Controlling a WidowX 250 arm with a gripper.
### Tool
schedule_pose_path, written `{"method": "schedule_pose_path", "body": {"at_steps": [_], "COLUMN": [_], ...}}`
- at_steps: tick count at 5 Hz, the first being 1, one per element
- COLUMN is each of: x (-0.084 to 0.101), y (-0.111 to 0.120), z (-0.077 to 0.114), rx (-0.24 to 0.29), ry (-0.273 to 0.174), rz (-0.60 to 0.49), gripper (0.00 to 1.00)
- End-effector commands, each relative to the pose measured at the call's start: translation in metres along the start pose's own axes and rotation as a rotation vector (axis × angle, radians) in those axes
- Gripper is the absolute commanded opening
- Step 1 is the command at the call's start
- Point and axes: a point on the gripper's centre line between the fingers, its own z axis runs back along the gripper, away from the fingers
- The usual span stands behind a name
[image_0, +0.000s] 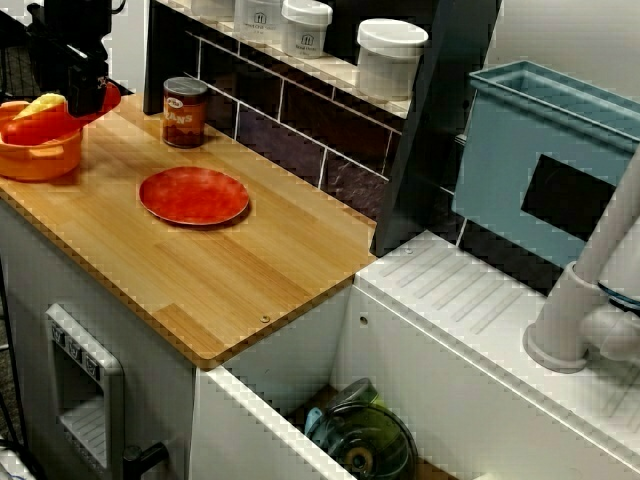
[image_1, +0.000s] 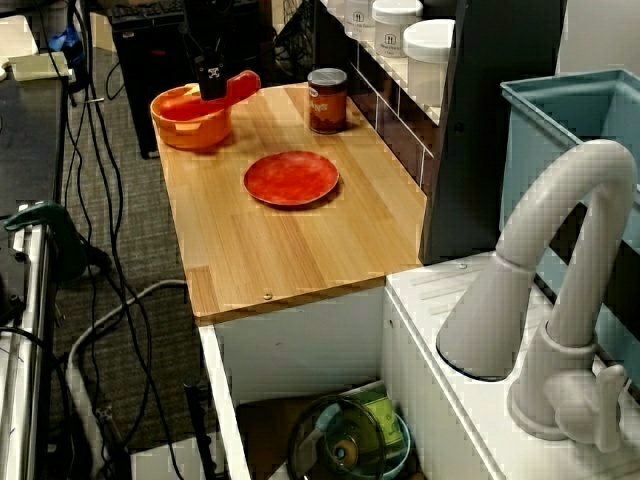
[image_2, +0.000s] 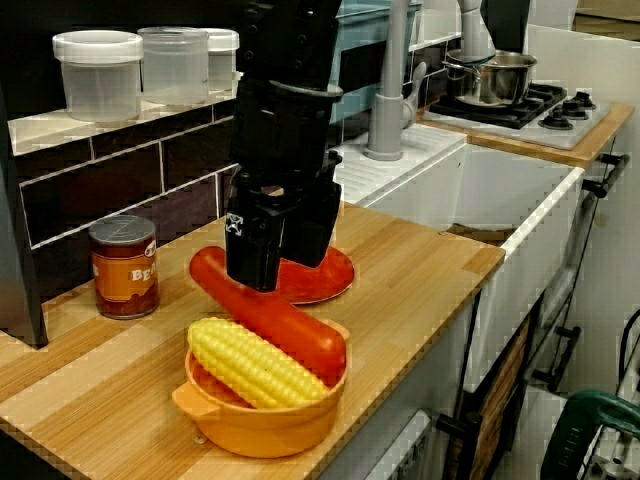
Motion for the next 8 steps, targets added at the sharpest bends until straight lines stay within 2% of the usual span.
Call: {"method": "schedule_pose_path", "body": {"at_steps": [1,2,6,7,8], "x": [0.000,0.012,0.030,0.029,0.030], "y": [0.000,0.006,0.007,0.008,0.010], "z": [0.000,0.002,-0.011,-0.016,-0.016], "rx": [0.000,-0.015,0.002,-0.006,-0.014], "ry": [0.000,0.021,0.017,0.013,0.012], "rz": [0.000,0.020,0.053,0.047,0.033], "gripper": [1.00,1.00,1.00,0.81,0.00]}}
